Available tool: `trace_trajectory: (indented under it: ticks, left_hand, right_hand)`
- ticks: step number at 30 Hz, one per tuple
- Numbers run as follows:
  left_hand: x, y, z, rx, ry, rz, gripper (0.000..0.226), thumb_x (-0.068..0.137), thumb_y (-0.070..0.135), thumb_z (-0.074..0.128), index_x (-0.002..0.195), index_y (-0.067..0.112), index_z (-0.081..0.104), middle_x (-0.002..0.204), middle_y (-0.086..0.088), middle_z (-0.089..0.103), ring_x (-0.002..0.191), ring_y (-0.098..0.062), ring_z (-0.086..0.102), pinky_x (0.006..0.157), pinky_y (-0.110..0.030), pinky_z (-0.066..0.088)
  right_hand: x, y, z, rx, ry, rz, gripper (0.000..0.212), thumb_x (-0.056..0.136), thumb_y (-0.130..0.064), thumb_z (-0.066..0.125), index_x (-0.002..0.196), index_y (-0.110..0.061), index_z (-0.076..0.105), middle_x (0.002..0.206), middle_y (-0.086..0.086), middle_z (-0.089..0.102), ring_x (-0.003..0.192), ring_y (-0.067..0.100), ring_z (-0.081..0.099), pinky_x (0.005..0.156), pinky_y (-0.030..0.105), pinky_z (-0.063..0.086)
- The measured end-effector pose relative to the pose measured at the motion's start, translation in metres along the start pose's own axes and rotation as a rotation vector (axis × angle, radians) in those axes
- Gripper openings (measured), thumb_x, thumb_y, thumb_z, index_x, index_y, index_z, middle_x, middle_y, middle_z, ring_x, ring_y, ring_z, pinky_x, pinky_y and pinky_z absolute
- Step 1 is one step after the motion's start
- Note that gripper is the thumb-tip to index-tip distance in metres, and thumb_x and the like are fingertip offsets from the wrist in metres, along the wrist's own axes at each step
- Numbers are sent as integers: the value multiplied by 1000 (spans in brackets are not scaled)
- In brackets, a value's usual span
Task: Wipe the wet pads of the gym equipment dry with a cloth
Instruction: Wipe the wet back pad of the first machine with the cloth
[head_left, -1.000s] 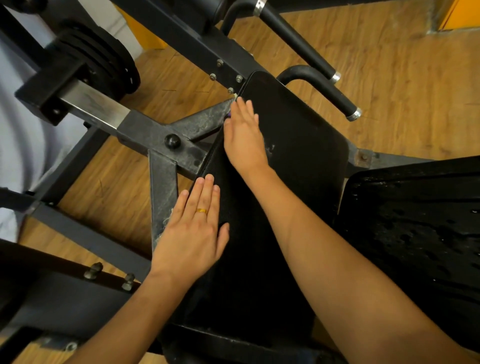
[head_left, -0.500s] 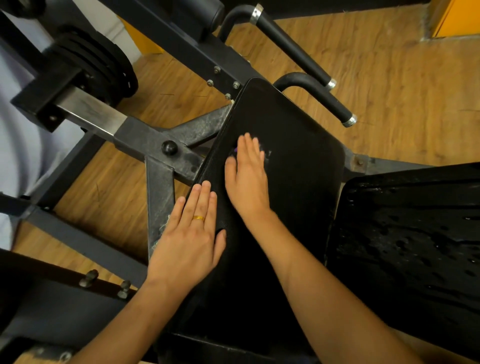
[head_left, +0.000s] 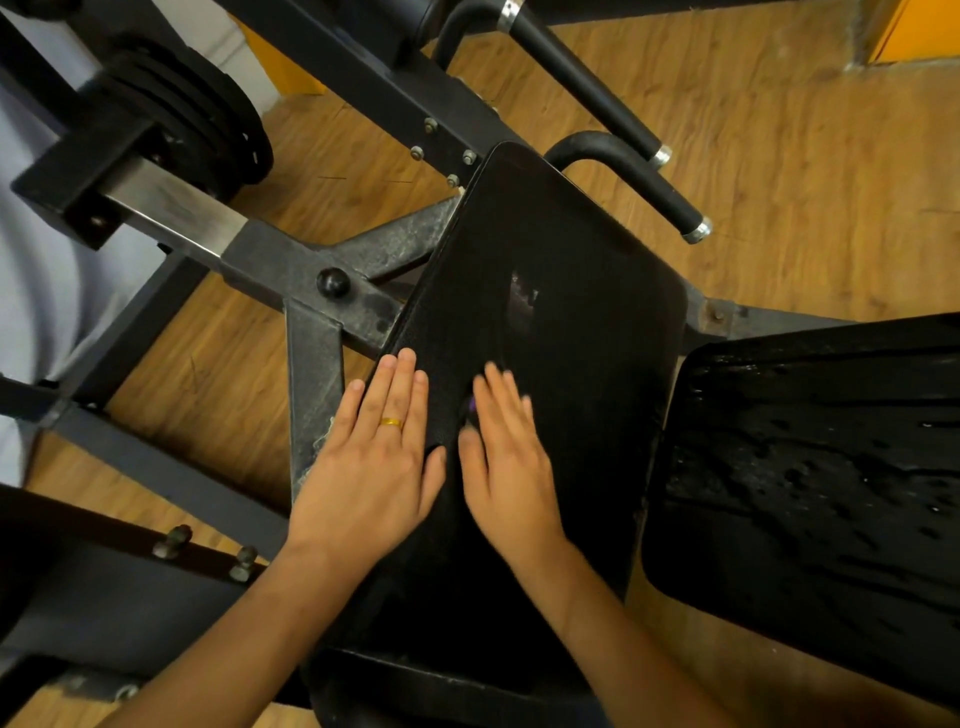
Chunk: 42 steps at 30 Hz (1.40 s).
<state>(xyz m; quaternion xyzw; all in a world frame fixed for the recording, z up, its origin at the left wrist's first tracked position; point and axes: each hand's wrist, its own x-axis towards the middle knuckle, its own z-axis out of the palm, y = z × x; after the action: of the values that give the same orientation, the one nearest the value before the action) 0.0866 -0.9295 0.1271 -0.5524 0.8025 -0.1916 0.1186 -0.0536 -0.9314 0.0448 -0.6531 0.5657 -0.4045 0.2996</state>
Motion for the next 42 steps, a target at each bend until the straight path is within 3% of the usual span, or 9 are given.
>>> trace_trajectory:
  ticks: [4,9,14,26,31,37,42]
  left_hand:
    - [0,0,1,5,2,3,73,103,45,30,156,-4,20,166,-24,11,155,-33,10,124,-51,19]
    - [0,0,-1,10,0,-4,73,103,45,30,156,-4,20,165,-24,12,155,-33,10,124,-51,18]
    - [0,-1,0,11,5,4,73,103,45,29,157,-3,19,166,-23,10,155,-33,9,124,-51,19]
    - [0,0,1,-4,19,2,73,103,44,30,157,-3,18,166,-23,9,156,-33,10,124,-51,19]
    - [-1,0,2,-2,19,-3,73,103,45,31,157,-3,19,166,-23,10,155,-32,11,124,-50,19]
    - [0,0,1,7,10,4,73,103,45,29,157,-3,19,166,-23,9,156,-33,9,125,-51,18]
    - [1,0,1,3,6,3,73,103,45,29,157,-3,18,166,-24,9,156,-33,9,125,-51,17]
  right_hand:
    - [-8,4,1,-73,-27,30,54,107,-27,33,157,-9,24,167,1,14,154,6,-2,123,24,-7]
    - [81,13,-14,-35,143,214,52,110,-23,30,158,-6,22,168,9,15,155,17,3,125,31,-1]
    - [151,34,-34,-16,173,333,52,110,-22,31,158,-6,23,168,10,15,156,21,5,127,38,3]
    - [-33,28,-1,-49,20,118,55,106,-23,30,158,-10,17,166,-4,7,154,3,-3,124,21,-5]
    - [-4,28,-5,-32,29,117,51,109,-17,34,157,-7,21,164,-6,7,154,5,-4,124,24,-4]
    - [81,28,-23,-34,113,217,50,109,-20,33,157,-5,25,168,7,16,155,15,3,124,28,-1]
    - [97,-7,-12,-54,1,-26,51,109,-20,34,157,-5,27,168,8,17,156,19,3,125,32,-1]
